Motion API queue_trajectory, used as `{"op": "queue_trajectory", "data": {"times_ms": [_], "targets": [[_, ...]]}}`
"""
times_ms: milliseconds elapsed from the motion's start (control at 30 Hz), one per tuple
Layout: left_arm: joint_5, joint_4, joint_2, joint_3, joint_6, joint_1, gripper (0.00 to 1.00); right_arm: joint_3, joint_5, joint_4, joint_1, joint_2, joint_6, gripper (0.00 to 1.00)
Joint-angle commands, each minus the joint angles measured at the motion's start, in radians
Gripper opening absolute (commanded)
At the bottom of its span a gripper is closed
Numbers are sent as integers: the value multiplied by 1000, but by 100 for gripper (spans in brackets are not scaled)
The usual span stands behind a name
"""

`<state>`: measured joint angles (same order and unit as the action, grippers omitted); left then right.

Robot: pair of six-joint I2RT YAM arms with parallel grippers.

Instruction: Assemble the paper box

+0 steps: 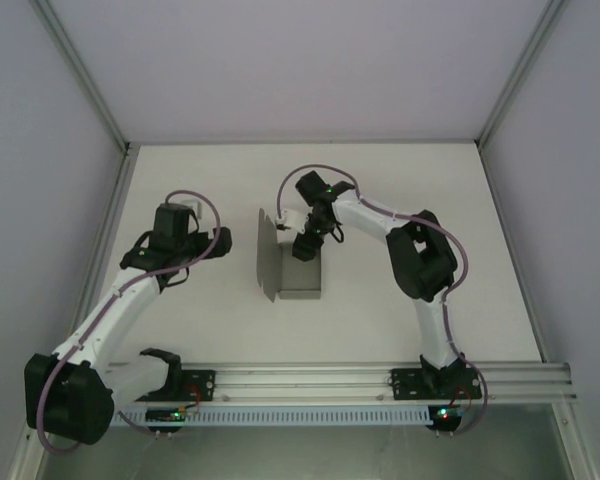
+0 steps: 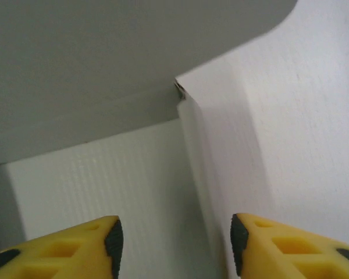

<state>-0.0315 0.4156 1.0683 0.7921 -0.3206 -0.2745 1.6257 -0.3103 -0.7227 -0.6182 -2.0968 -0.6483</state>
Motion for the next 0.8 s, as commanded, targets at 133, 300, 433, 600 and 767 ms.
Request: {"op": "queue_trajectory", "data": {"times_ms": [133, 300, 433, 600, 767], "targets": [[-52, 3, -27, 21, -16, 9, 100, -76, 147, 187, -10, 48, 174, 16], [-75, -13, -31, 26, -26, 9, 100, -176, 287, 256, -22, 141, 464, 4], [-94, -41, -18, 38, -41, 9, 100, -219, 528, 137, -60, 209, 874, 6], [-94, -38, 12, 78, -68, 8, 100, -248, 701, -99, -114, 258, 1382, 7], [52, -132, 19, 44, 15, -3, 100, -302, 597, -43, -141, 242, 1489, 2]]}}
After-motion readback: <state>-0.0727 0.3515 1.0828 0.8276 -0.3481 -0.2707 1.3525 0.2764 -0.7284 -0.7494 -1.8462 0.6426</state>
